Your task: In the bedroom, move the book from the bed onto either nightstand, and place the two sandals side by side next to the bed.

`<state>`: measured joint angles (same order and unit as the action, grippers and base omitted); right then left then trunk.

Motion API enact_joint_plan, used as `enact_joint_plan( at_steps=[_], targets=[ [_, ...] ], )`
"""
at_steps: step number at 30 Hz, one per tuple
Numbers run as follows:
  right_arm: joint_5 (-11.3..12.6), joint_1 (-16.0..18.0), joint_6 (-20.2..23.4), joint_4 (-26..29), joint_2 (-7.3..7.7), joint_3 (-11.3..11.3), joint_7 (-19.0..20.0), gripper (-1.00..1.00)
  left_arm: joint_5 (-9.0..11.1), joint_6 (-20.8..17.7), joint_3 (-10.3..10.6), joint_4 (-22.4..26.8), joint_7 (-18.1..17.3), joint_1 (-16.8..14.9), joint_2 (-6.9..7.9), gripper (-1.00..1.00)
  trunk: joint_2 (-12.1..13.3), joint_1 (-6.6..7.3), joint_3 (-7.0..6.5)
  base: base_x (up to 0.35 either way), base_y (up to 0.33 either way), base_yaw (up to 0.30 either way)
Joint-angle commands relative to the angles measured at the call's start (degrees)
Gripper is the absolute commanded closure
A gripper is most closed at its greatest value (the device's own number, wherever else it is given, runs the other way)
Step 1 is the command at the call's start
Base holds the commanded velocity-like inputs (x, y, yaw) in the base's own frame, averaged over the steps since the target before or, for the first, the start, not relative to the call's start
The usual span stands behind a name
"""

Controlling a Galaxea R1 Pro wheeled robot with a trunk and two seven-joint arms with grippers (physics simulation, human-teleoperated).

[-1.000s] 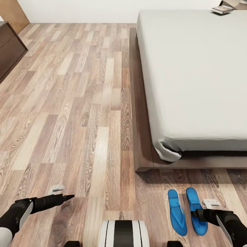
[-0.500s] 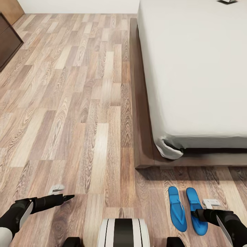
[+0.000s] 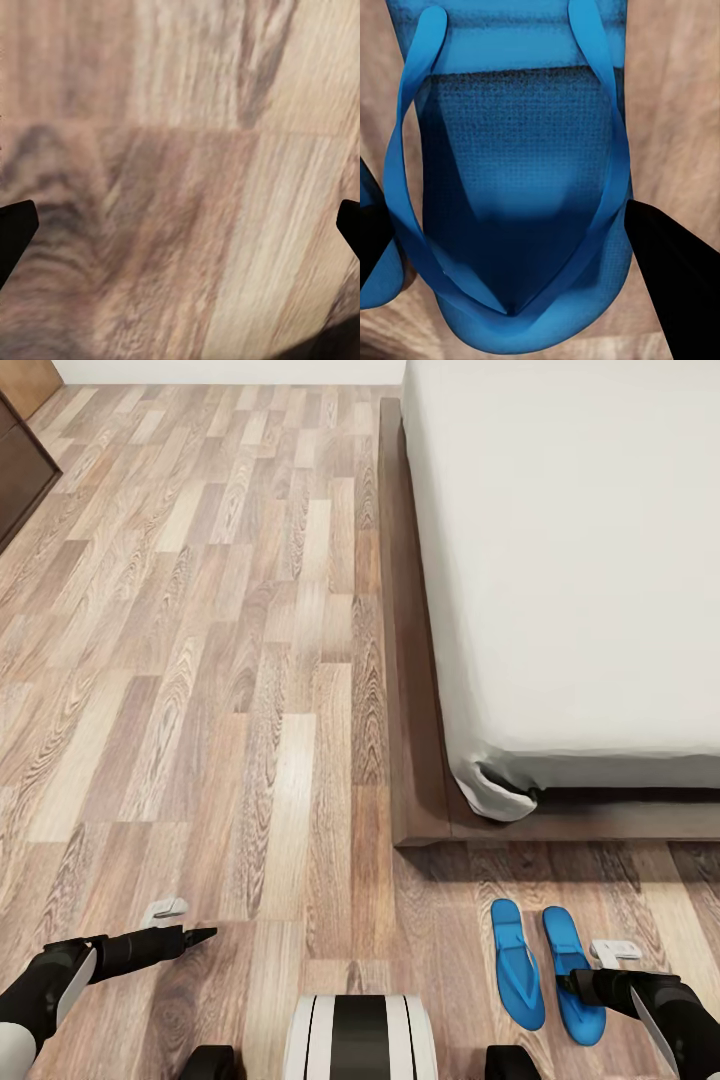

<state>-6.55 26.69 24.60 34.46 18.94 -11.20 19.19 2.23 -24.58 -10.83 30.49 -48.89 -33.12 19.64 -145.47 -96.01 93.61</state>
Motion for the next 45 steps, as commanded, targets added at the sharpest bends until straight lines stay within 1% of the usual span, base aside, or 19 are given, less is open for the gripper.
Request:
enact_joint_plan(
  at_steps=[1, 4, 9, 12, 17, 21, 28, 33, 42, 45],
  targets=[
    [-0.6, 0.0, 0.2, 0.3, -0.04, -0.3, 0.5, 1.00, 0.2, -0.6, -0.2, 0.0, -0.2, 0.0, 0.01, -1.00, 0.0, 0.01, 0.03, 0.000, 0.000, 0.000],
    [-0.6, 0.0, -0.2, 0.4, -0.04, -0.3, 0.4, 1.00, 0.2, -0.5, -0.2, 0.0, -0.2, 0.0, -0.01, -1.00, 0.0, 0.01, 0.03, 0.000, 0.000, 0.000],
    [-0.4, 0.0, -6.3, 0.1, -0.04, -0.3, 0.5, 1.00, 0.2, -0.5, -0.2, 0.0, -0.2, 0.0, 0.00, -1.00, 0.0, 0.01, 0.03, 0.000, 0.000, 0.000],
    [-0.3, -0.1, -7.8, -0.1, -0.04, -0.3, 0.5, 1.00, 0.2, -0.5, -0.2, 0.0, -0.2, 0.0, -0.02, -1.00, 0.0, 0.01, 0.03, 0.000, 0.000, 0.000],
    [-0.3, 0.0, -8.1, -0.1, -0.04, -0.3, 0.5, 1.00, 0.2, -0.5, -0.2, 0.0, -0.2, 0.0, -0.02, -1.00, 0.0, 0.01, 0.03, 0.000, 0.000, 0.000],
    [-0.4, 0.0, -8.2, -0.1, -0.04, -0.3, 0.4, 1.00, 0.2, -0.5, -0.1, 0.0, -0.2, 0.0, -0.04, -1.00, -0.1, -0.09, 0.92, 0.000, 0.000, 0.000],
    [-0.5, 0.0, -8.2, -0.1, -0.04, -0.3, 0.4, 1.00, 0.2, -0.5, -0.1, 0.0, -0.2, 0.0, -0.01, -1.00, -0.1, -0.09, 0.92, 0.000, 0.000, 0.000],
    [-0.5, 0.0, -8.2, -0.1, -0.05, -0.3, 0.4, 1.00, 0.2, -0.6, -0.1, 0.0, -0.2, 0.0, -0.02, -1.00, -0.1, -0.22, 2.02, 0.000, 0.000, 0.000],
    [-0.5, 0.0, -8.2, -0.1, -0.05, -0.3, 0.4, 1.00, 0.2, -0.6, -0.1, 0.0, -0.2, 0.0, 0.01, -1.00, -0.1, -0.22, 2.02, 0.000, 0.000, 0.000],
    [-0.5, 0.0, -8.2, -0.1, -0.04, -0.3, 0.4, 1.00, 0.2, -0.6, -0.1, 0.0, -0.2, 0.0, 0.01, -1.00, -0.2, -0.30, 2.69, 0.000, 0.000, 0.000]
  ],
)
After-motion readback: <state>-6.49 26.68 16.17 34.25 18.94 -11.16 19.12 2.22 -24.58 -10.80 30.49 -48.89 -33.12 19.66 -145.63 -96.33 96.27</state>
